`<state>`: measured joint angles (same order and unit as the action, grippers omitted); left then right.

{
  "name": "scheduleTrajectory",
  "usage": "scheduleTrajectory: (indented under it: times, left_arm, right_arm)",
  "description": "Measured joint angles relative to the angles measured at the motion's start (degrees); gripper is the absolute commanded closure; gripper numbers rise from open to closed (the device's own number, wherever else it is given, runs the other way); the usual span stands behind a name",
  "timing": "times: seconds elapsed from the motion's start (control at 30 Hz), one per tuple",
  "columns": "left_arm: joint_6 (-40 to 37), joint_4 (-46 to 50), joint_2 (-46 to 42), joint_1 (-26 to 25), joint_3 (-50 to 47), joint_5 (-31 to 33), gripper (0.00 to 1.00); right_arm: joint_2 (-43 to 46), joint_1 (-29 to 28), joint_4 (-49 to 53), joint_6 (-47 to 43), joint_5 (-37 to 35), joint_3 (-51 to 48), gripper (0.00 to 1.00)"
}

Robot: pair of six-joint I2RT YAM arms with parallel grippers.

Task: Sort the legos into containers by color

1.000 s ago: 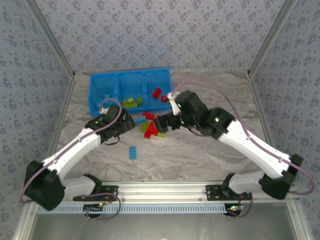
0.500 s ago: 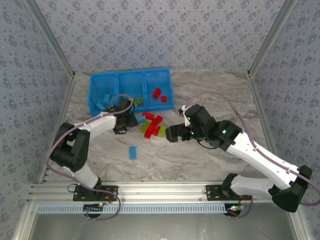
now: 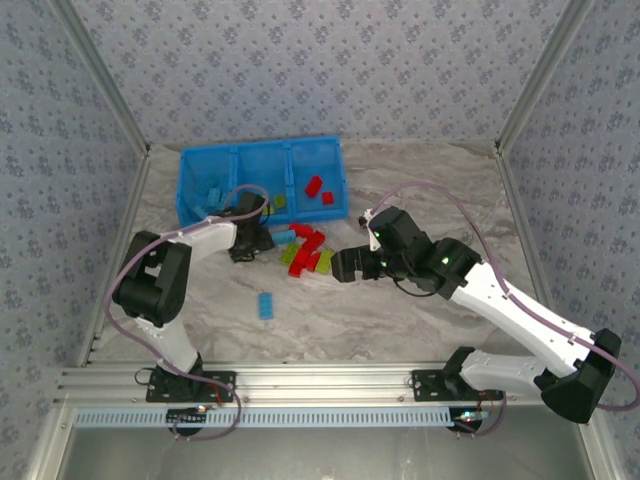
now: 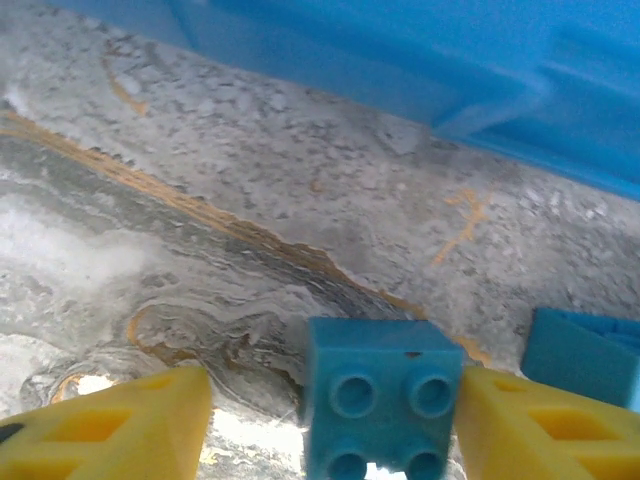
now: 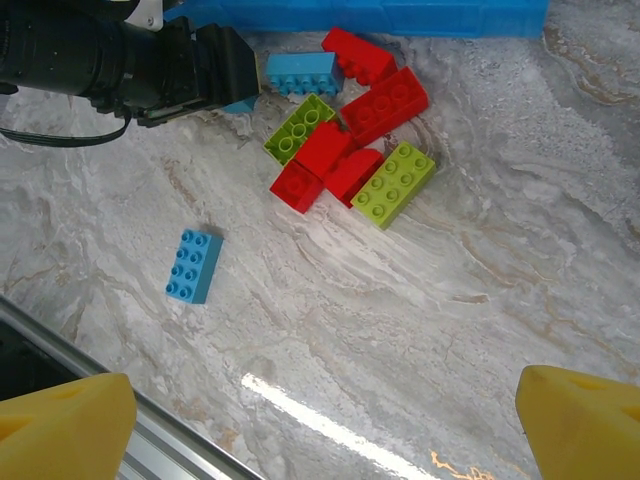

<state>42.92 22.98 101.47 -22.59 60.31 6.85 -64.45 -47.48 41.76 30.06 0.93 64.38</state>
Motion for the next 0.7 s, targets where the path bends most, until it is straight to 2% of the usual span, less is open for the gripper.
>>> scheduleTrajectory:
  times: [0.2, 0.27, 0.37, 0.5, 0.6, 0.7]
  left_arm:
    - [-0.33, -0.11, -0.55, 0.09, -1.25, -0.44, 0.65]
    - [-0.33, -0.02, -1.31, 0.09, -2.14, -0.57, 0.69]
    - [-0.35, 1.05, -6.01, 0.09, -4.55, -1.33, 0.70]
    - [-0.42, 5.11, -18.34, 0.09, -5.49, -0.61, 0.68]
    - [-0.85, 6.40, -26.58, 0.24, -3.74, 2.49, 0.68]
    - [-1.86, 6.69, -29.00, 2.56, 0.98, 5.25, 0.67]
  right_arm:
    - [-0.81, -0.35, -2.03, 0.59, 3.15, -0.09, 0.00]
    - [-1.33, -0.63, -2.73, 0.61, 3.89, -0.09, 0.00]
    - [-2.23, -1.05, -3.48, 0.68, 4.52, -0.09, 0.00]
    - [-3.48, -1.57, -3.98, 0.85, 4.94, -0.09, 0.00]
    - [-3.72, -1.68, -4.33, 0.85, 4.96, -0.09, 0.00]
    - [-3.72, -1.73, -4.55, 0.85, 4.94, -0.09, 0.00]
